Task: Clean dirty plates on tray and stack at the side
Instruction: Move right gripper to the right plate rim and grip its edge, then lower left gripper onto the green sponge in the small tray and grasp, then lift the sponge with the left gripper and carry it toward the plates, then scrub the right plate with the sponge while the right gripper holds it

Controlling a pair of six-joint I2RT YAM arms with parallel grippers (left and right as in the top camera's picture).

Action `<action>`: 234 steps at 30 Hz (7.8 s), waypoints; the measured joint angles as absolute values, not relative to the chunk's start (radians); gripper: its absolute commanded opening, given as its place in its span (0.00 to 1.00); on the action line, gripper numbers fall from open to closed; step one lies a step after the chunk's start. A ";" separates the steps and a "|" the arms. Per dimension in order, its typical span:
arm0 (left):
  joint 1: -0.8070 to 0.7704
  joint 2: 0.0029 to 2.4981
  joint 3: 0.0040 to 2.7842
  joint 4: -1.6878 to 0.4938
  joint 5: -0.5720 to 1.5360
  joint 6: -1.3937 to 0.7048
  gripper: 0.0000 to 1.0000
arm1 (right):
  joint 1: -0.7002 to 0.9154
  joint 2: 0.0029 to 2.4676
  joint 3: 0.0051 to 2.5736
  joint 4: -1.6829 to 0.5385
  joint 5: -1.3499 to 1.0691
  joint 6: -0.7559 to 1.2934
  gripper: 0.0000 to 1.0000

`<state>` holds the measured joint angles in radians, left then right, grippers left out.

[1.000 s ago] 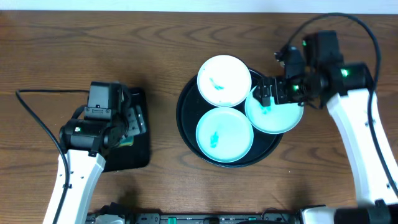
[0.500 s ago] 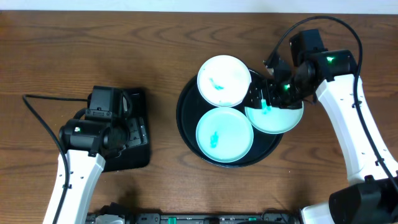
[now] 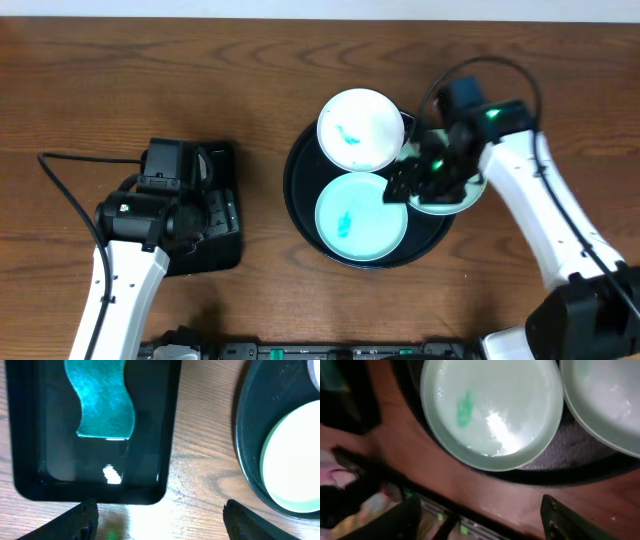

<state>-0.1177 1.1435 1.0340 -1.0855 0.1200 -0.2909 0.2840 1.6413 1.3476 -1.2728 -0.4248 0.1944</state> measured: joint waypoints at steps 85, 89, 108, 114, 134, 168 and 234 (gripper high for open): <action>0.097 1.702 1.006 -0.709 0.019 -0.181 0.43 | 0.355 1.642 0.831 -0.567 -0.238 0.471 0.01; 0.097 1.736 1.007 -0.699 0.020 -0.173 0.12 | 0.355 1.642 0.831 -0.572 -0.238 0.471 0.01; 0.097 1.351 1.013 -0.846 0.024 -0.190 0.07 | 0.355 1.642 0.831 -0.579 -0.239 0.471 0.01; 0.096 1.108 1.017 -0.849 0.024 -0.179 0.07 | 0.355 1.642 0.831 -0.579 -0.239 0.467 0.01; 0.096 0.900 1.018 -0.805 0.023 -0.122 0.07 | 0.355 1.642 0.831 -0.579 -0.239 0.462 0.01; 0.096 1.629 1.020 -0.898 0.100 -0.259 0.07 | 0.355 1.642 0.831 -0.584 -0.239 0.462 0.01; -0.685 1.901 1.177 -0.606 0.476 -0.587 0.07 | 0.363 1.639 0.833 -0.643 -0.273 0.435 0.01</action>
